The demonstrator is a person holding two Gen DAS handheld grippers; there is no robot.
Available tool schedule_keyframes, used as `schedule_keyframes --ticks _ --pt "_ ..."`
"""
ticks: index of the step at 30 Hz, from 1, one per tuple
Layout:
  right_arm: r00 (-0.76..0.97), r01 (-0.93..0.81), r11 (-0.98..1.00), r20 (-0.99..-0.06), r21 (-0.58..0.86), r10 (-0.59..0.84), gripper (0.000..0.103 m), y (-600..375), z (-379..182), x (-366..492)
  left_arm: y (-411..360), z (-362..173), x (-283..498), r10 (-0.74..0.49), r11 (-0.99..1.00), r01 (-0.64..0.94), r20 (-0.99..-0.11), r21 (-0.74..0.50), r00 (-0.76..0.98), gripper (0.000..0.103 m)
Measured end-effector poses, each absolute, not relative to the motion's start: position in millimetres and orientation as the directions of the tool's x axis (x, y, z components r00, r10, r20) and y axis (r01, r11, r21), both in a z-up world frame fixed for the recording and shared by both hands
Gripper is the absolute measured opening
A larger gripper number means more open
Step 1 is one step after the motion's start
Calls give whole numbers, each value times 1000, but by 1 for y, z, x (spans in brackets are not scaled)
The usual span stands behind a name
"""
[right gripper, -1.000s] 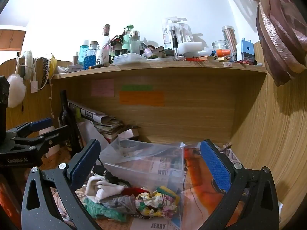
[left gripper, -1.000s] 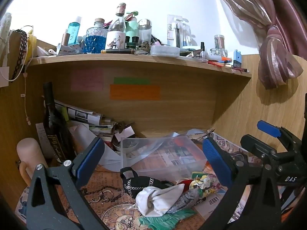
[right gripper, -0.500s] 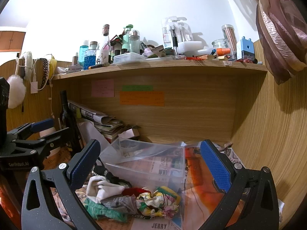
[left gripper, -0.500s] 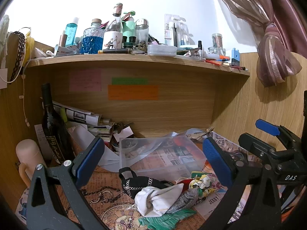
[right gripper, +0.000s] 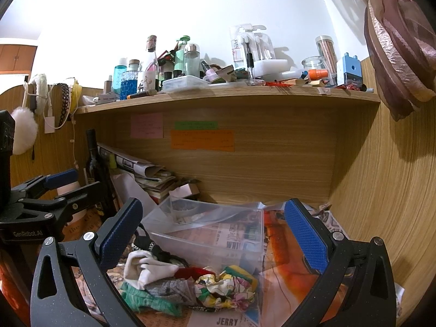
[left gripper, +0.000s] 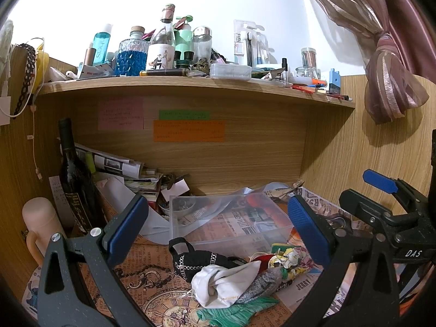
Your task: Organize soft objects
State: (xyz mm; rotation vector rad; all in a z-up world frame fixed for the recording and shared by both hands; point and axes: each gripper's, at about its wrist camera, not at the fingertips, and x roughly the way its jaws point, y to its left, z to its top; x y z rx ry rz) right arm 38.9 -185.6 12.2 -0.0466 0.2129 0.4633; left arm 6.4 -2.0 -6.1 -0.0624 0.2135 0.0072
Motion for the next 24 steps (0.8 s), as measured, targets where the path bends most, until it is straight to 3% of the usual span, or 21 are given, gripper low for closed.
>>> schedule_keyframes --ticks 24 --pt "874 -446 895 -211 4 437 103 -185 13 39 -5 -6 6 -10 999 -2 -210 -54 978 103"
